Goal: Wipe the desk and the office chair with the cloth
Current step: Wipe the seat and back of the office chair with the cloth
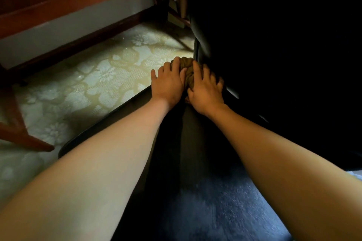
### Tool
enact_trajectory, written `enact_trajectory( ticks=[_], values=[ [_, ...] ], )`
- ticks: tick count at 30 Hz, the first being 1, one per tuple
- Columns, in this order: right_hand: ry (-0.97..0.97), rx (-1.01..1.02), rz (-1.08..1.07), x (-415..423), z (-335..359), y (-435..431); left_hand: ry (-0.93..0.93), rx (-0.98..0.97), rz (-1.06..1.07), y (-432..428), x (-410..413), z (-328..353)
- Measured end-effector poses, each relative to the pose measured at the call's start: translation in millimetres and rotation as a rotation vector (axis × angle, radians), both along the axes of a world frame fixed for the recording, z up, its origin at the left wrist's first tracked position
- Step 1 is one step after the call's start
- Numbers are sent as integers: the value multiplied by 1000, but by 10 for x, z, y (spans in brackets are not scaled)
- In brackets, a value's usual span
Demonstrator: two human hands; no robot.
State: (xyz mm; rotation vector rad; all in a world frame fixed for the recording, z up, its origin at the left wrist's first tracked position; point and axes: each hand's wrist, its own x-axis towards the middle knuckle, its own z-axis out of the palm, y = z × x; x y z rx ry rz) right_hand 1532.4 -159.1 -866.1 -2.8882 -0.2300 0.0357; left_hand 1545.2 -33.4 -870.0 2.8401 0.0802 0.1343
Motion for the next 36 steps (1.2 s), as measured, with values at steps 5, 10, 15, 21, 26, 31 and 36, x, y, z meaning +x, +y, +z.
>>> enact_trajectory(
  ticks=[5, 10, 15, 21, 26, 31, 36],
  values=[
    [-1, -56, 38, -113, 44, -54, -4, -67, -19, 1, -168, 30],
    [-69, -174, 89, -321, 60, -91, -7, -57, -53, 41, -429, 44],
    [-96, -227, 107, -692, 85, -83, -29, -69, -55, 48, -865, 134],
    [-62, -195, 124, -1316, 137, -140, -103, -95, -68, 102, -1524, 78],
    [-9, -123, 132, -1789, 191, -210, -125, -100, -67, 78, -2023, 109],
    [-14, -89, 125, -2268, 196, -216, -89, -68, -68, 98, -2525, 161],
    [25, -53, 140, -2687, 271, -223, -104, -51, -28, 97, -3027, 173]
  ],
)
